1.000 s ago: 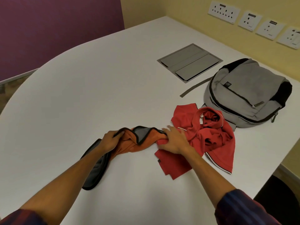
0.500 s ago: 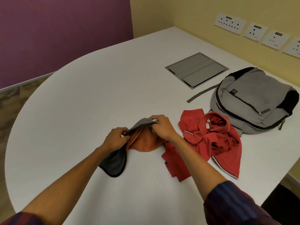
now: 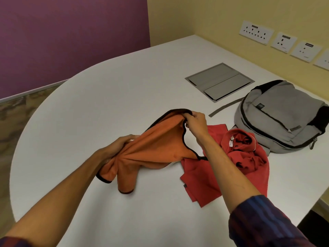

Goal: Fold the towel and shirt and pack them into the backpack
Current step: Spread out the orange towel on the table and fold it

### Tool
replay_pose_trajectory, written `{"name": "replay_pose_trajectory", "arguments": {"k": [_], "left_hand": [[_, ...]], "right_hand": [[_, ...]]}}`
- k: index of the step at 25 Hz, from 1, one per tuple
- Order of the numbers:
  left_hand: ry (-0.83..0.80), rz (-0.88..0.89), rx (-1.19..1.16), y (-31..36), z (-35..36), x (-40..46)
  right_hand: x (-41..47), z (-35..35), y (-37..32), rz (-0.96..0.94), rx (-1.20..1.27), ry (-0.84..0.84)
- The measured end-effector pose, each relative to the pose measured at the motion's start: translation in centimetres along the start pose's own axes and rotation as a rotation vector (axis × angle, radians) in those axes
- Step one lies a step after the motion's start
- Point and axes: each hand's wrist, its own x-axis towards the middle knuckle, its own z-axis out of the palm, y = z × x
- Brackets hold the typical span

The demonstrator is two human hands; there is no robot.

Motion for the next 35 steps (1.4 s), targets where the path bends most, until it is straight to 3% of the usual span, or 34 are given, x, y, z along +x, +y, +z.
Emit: {"name": "replay_pose_trajectory", "arguments": {"k": [2, 3, 5, 9, 11, 14, 16, 18, 22, 26, 30, 32, 35], "left_hand": [[-0.173, -0.066, 0.138, 0.3, -0.4, -0.2], [-0.183, -0.059, 0.224, 0.2, -0.8, 0.3], [-0.04, 0.039, 0.369, -0.2, -1.9, 1.8], [0.399, 0.233, 0.601, -1.9, -4.4, 4.7], [0.572, 0.258, 0.705, -3.5, -5.4, 5.8], [0.704, 0.371, 0.939, -6.2, -5.1, 6.2], [0.668, 0.484, 1.076, -8.1, -3.8, 5.9], [0.568, 0.529, 1.057, -9.6, -1.6, 5.5], [0.446, 0.481, 0.908, -10.9, 3.1, 5.7], [0.506, 0.519, 0.855, -9.6, 6.9, 6.0], [0.627, 0.641, 0.666, -8.4, 8.1, 6.1], [0.669, 0.733, 0.472, -7.2, 7.7, 5.9], [0.665, 0.776, 0.353, -5.0, 7.0, 5.0]], "right_hand": [[0.1, 0.6, 0.5, 0.059, 0.095, -0.047], [0.1, 1.0, 1.3, 0.089, 0.085, -0.112], [-0.1, 1.8, 4.0, 0.156, -0.073, -0.203], [-1.8, 2.6, 10.5, 0.276, -0.675, -0.411], [-2.5, 2.7, 12.4, 0.266, -0.958, -0.414], [-2.5, 2.8, 13.4, 0.163, -1.24, -0.321], [-2.1, 3.1, 13.2, 0.083, -1.288, -0.305], [-1.6, 3.4, 12.3, 0.055, -1.104, -0.309], [-1.0, 4.6, 9.1, 0.209, -0.454, -0.288], [-1.6, 5.7, 5.9, 0.477, 0.081, -0.365], [-2.4, 5.5, 3.6, 0.62, 0.525, -0.368], [-3.0, 4.8, 3.0, 0.607, 0.563, -0.393], [-4.1, 4.2, 2.6, 0.336, 0.201, -0.485]]}}
